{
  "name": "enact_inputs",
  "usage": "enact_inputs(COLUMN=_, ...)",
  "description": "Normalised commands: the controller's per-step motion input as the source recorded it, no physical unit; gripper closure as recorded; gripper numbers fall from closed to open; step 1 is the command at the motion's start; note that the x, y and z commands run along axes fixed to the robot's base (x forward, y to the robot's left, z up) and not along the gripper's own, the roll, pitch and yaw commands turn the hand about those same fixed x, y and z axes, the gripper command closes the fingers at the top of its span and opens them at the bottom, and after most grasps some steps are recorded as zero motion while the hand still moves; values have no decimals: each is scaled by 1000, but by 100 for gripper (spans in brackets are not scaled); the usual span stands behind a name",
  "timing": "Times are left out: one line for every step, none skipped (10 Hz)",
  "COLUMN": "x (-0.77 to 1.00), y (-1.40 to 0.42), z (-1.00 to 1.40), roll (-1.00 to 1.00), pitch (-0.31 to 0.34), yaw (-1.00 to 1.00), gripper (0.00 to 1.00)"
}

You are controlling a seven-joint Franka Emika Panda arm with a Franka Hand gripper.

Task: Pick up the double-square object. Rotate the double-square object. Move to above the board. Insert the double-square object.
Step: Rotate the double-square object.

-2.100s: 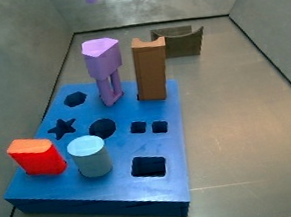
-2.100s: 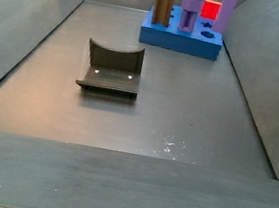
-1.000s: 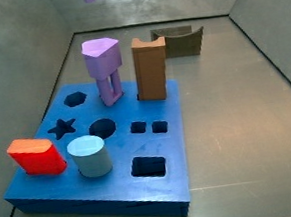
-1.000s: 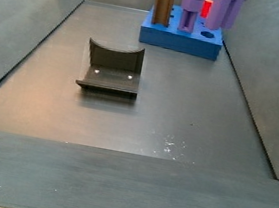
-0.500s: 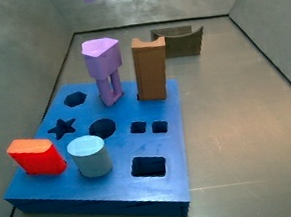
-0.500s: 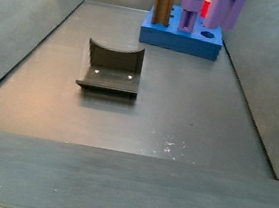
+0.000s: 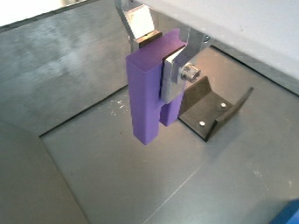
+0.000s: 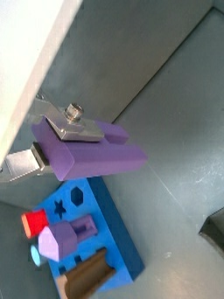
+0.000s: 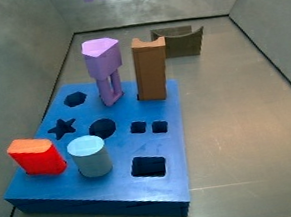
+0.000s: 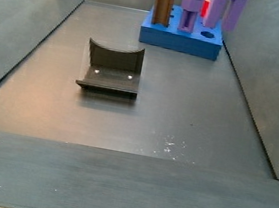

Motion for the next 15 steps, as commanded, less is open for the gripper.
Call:
enact_inputs(x=2, y=7, z=1, roll=0, pitch=-1, yaw=-246, gripper=100)
enact_inputs(x=0, y=0, z=-1000, roll=0, pitch=0, yaw=0, gripper=100)
enact_inputs(x=9, y=1, z=-1000, roll=2, pitch=-17, yaw=26, gripper=100)
enact_inputs(x=18, y=2, z=-1000, roll=2, pitch=-18, yaw=26, gripper=100)
enact_inputs(x=20, y=2, z=-1000, roll=1, pitch=-17, yaw=24, gripper=100)
enact_inputs(x=20, y=2, z=-1000, roll=1, pitch=-28, yaw=18, gripper=100)
enact_inputs(x=21, y=2, z=-1000, roll=1, pitch=-37, yaw=15, gripper=100)
enact_inputs(x=22, y=1, z=-1000, roll=1, pitch=-41, yaw=13, gripper=100)
enact_inputs(x=25, y=1, z=-1000, roll=0, pitch=-44, yaw=10, gripper=100)
enact_inputs(x=28, y=1, z=-1000, roll=-1, pitch=-46, yaw=10, gripper=100)
enact_inputs(x=31, y=0, z=-1000, roll=-3, pitch=-46, yaw=9, gripper=100)
enact_inputs(x=32, y=-1, z=-1000, roll=-3, pitch=-50, yaw=9, gripper=100)
enact_inputs(x=32, y=-3, z=-1000, roll=-5, pitch=-50, yaw=8, gripper=100)
enact_inputs(x=33, y=-3, z=-1000, roll=-5, pitch=-51, yaw=8, gripper=100)
enact_inputs(x=35, y=-5, z=-927, roll=-7, pitch=-53, yaw=8, gripper=100)
